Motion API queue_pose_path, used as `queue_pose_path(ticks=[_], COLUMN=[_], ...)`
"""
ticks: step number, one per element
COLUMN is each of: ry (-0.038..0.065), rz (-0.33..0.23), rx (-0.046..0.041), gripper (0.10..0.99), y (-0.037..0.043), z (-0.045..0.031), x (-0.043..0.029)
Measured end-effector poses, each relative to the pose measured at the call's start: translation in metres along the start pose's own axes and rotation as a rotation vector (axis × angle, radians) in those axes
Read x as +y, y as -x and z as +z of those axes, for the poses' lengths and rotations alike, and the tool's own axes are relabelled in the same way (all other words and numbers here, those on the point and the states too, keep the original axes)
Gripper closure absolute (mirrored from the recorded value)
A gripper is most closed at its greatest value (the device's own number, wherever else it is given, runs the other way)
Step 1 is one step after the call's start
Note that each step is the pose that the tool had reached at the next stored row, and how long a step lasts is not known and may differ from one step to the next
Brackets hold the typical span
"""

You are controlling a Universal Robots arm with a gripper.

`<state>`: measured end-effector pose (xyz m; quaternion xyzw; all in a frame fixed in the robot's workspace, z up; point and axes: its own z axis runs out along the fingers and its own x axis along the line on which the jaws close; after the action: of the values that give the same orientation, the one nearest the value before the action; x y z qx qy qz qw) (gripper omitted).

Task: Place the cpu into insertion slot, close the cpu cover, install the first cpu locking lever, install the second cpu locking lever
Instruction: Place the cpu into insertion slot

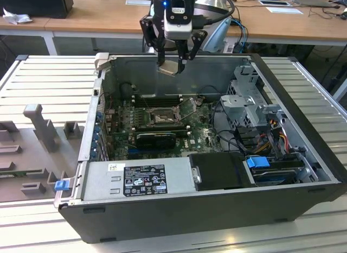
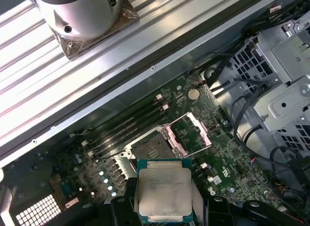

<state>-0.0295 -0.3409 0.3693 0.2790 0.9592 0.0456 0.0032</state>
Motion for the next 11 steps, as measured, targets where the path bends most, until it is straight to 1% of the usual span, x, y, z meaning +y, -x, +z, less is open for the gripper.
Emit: queue_pose_path(ticks=[11], ry=[0.001], rz=[0.047], rx=[-0.0043], gripper=[0.557], y=[0.0000], z=[0.0006], x=[0.0000])
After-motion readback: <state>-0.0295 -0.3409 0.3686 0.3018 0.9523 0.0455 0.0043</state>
